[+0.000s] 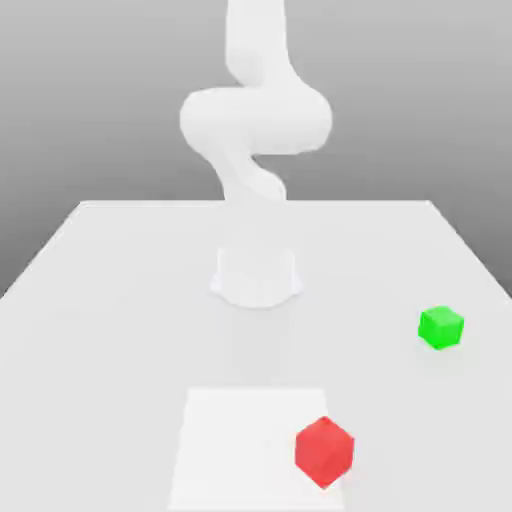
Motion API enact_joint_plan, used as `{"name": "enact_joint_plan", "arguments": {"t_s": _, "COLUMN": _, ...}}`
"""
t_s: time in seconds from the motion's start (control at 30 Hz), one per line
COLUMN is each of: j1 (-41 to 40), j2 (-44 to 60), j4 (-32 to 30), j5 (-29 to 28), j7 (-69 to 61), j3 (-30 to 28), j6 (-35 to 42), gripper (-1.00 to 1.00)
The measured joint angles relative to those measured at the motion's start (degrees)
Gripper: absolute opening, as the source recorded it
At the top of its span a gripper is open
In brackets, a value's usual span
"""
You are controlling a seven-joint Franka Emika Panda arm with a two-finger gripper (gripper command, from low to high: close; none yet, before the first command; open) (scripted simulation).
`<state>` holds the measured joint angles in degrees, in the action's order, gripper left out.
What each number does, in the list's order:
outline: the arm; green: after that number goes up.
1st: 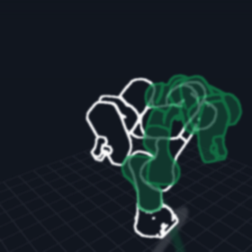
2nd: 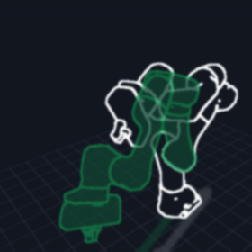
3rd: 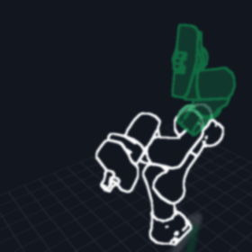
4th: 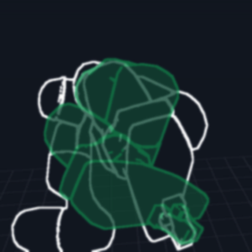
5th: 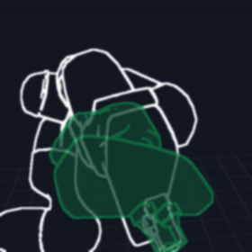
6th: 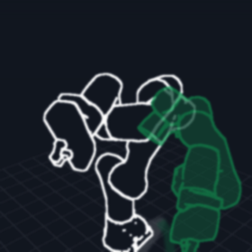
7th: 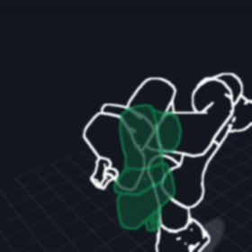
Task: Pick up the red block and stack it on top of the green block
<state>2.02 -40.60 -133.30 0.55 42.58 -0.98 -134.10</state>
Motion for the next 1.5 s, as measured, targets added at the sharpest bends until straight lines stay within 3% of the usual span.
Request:
{"name": "enact_joint_plan", "arguments": {"t_s": 0.5, "j1": 8.66, "j2": 31.58, "j4": -9.16, "j5": 3.54, "j7": -19.79, "j3": -2.03, "j6": -13.92, "gripper": 0.00}}
{"name": "enact_joint_plan", "arguments": {"t_s": 0.73, "j1": 10.90, "j2": 45.94, "j4": -13.42, "j5": 1.35, "j7": -26.18, "j3": -1.36, "j6": -20.44, "gripper": 0.00}}
{"name": "enact_joint_plan", "arguments": {"t_s": 0.93, "j1": 10.48, "j2": 58.31, "j4": -12.84, "j5": 1.09, "j7": -27.64, "j3": -0.60, "j6": -29.77, "gripper": 0.00}}
{"name": "enact_joint_plan", "arguments": {"t_s": 0.97, "j1": 10.37, "j2": 59.67, "j4": -12.65, "j5": 1.23, "j7": -27.76, "j3": -0.46, "j6": -30.94, "gripper": -1.00}}
{"name": "enact_joint_plan", "arguments": {"t_s": 1.2, "j1": 10.41, "j2": 59.66, "j4": -12.66, "j5": 1.16, "j7": -27.72, "j3": -0.49, "j6": -30.87, "gripper": -1.00}}
{"name": "enact_joint_plan", "arguments": {"t_s": 1.37, "j1": 10.68, "j2": 50.64, "j4": -14.05, "j5": 0.29, "j7": -27.06, "j3": -0.89, "j6": -23.24, "gripper": -1.00}}
{"name": "enact_joint_plan", "arguments": {"t_s": 1.5, "j1": 18.54, "j2": 44.56, "j4": -18.11, "j5": 2.28, "j7": -23.66, "j3": 5.35, "j6": -21.15, "gripper": -1.00}}
